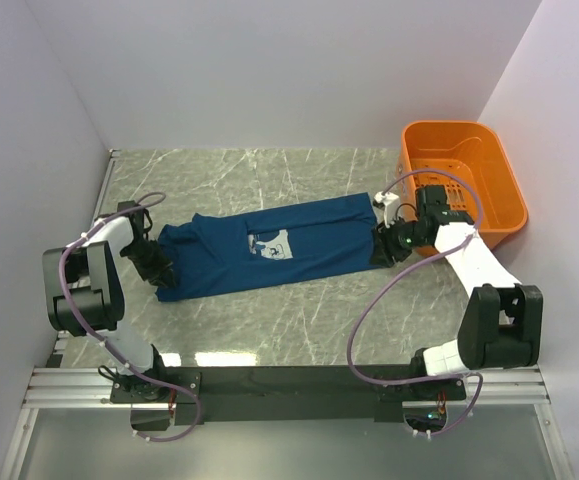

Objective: Fold and stack the t-shirts

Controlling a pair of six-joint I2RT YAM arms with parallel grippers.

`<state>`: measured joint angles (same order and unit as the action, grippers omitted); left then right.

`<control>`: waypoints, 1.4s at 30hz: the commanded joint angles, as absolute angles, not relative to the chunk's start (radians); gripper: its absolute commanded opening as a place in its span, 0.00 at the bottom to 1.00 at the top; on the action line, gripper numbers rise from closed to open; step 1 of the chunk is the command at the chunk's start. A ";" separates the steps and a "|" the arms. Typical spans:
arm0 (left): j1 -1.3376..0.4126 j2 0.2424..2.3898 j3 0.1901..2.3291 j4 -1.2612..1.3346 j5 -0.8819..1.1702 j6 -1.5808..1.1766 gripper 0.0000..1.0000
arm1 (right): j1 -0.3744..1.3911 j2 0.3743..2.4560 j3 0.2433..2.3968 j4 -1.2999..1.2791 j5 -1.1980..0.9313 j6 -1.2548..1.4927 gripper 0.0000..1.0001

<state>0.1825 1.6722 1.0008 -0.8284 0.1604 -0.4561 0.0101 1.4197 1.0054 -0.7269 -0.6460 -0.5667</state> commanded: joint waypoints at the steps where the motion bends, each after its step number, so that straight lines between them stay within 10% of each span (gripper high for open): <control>1: 0.181 1.632 0.989 -0.822 0.189 -0.437 0.19 | -0.023 1.384 0.994 -0.724 -0.620 -0.561 0.54; 6: 0.181 1.614 0.989 -0.822 0.206 -0.436 0.01 | -0.057 1.384 0.983 -0.718 -0.575 -0.551 0.54; 42: 0.181 1.517 0.956 -0.818 0.238 -0.445 0.01 | 0.032 1.666 1.074 -0.436 -0.207 -0.354 0.52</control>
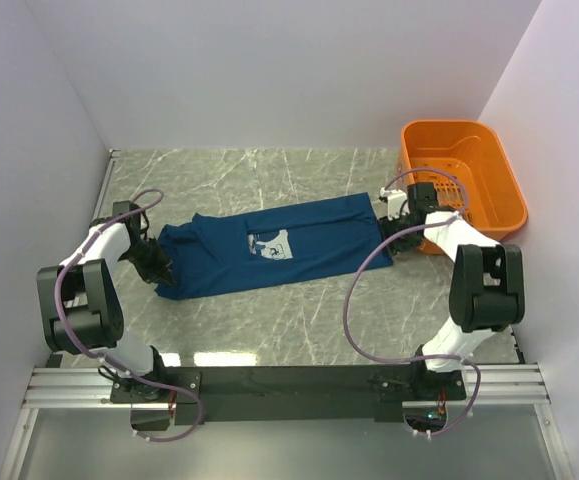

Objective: Fold and stack the t-shirts

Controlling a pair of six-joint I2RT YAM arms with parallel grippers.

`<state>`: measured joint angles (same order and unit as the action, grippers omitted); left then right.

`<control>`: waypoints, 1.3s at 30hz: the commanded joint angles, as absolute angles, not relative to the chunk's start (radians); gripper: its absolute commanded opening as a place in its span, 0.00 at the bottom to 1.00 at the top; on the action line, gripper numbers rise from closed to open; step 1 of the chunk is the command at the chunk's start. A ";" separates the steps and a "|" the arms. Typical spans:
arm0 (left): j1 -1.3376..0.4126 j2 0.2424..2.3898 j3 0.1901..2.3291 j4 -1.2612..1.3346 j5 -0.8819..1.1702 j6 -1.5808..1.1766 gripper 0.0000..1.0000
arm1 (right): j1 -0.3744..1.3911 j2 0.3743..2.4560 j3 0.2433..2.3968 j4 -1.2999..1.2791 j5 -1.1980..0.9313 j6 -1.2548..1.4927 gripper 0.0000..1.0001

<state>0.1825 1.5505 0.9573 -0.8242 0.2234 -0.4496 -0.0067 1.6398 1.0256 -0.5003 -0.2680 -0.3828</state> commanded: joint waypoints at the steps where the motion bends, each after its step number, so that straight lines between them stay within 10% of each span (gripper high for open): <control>1: 0.181 1.519 0.957 -0.819 0.236 -0.445 0.01 | 0.038 1.683 1.078 -0.428 -0.196 -0.341 0.52; 24: 0.183 1.512 0.953 -0.819 0.233 -0.446 0.01 | 0.060 1.755 1.077 -0.442 -0.210 -0.310 0.41; 39: 0.190 1.508 0.957 -0.824 0.232 -0.445 0.01 | 0.061 1.674 1.046 -0.430 -0.212 -0.319 0.01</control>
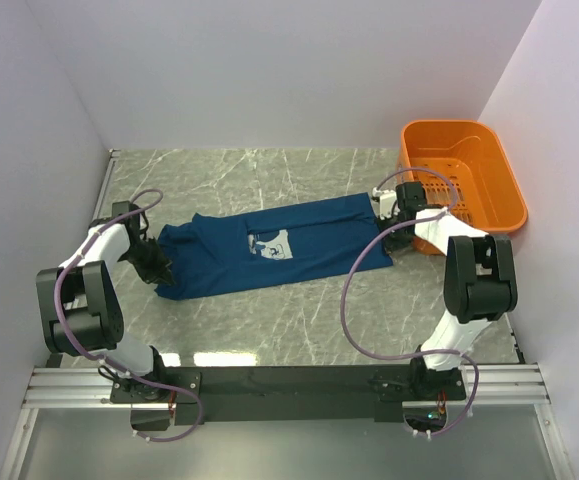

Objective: Fold and stack the t-shirts

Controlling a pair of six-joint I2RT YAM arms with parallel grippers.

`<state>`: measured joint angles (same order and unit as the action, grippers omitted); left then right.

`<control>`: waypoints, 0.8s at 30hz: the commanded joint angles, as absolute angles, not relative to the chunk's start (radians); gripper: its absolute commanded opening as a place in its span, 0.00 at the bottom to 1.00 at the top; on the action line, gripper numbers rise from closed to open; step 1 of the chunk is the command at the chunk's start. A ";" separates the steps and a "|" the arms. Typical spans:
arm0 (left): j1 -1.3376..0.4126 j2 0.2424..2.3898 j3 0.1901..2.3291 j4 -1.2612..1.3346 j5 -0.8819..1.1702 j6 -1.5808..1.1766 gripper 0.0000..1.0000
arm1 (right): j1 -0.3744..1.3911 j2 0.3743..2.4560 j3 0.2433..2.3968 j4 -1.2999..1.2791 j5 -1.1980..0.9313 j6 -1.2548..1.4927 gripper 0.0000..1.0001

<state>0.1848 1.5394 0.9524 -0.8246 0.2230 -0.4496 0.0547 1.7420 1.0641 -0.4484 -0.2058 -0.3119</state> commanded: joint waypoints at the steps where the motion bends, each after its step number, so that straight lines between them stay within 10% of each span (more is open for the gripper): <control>1: 0.189 1.506 0.957 -0.824 0.232 -0.445 0.01 | 0.061 1.666 1.043 -0.425 -0.212 -0.321 0.00; 24: 0.247 1.325 0.916 -0.940 0.189 -0.509 0.01 | 0.048 1.582 0.982 -0.433 -0.149 -0.351 0.00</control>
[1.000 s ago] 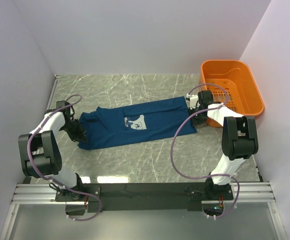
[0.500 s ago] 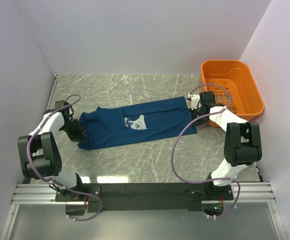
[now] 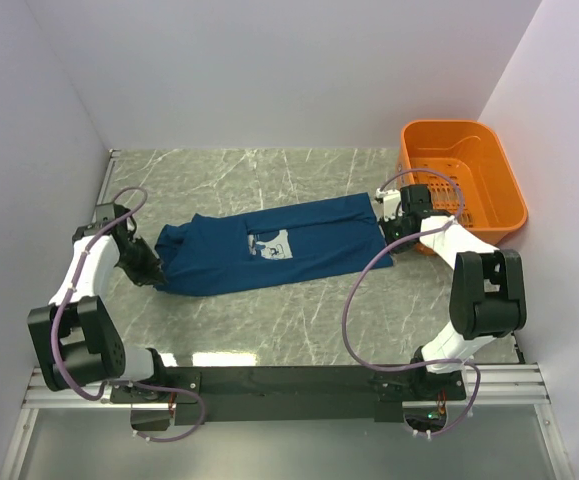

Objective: Fold and stack the t-shirts

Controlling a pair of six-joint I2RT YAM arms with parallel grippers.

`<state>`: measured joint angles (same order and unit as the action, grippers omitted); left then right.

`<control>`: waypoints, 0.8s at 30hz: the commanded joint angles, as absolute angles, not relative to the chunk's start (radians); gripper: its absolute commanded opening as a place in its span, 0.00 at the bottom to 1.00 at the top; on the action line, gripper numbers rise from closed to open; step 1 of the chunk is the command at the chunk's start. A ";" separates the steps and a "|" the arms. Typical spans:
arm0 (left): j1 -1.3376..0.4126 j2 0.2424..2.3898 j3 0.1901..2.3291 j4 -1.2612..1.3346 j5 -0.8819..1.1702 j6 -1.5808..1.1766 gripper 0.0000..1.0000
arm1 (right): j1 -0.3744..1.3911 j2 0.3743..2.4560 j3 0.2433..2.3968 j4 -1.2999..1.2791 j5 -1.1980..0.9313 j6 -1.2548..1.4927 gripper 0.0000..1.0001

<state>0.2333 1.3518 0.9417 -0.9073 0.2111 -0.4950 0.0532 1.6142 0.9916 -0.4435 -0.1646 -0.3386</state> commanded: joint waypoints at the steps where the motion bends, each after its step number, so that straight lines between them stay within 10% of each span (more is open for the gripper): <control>1: 0.247 1.322 0.904 -0.940 0.189 -0.509 0.01 | 0.048 1.582 0.980 -0.428 -0.149 -0.351 0.00; 4: 0.252 1.330 0.894 -0.930 0.202 -0.511 0.01 | 0.046 1.589 0.979 -0.423 -0.156 -0.350 0.03; 11: 0.250 1.373 0.903 -0.911 0.216 -0.503 0.01 | 0.060 1.672 1.026 -0.417 -0.173 -0.331 0.43; 19: 0.252 1.373 0.902 -0.907 0.209 -0.500 0.01 | 0.069 1.743 1.046 -0.402 -0.173 -0.308 0.44; 24: 0.250 1.374 0.902 -0.905 0.198 -0.500 0.01 | 0.069 1.747 1.048 -0.400 -0.183 -0.308 0.22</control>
<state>0.2459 1.3743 0.8944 -0.9165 0.2115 -0.5007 0.0631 1.7367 1.0260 -0.4290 -0.1879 -0.3122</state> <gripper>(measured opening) 0.015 0.265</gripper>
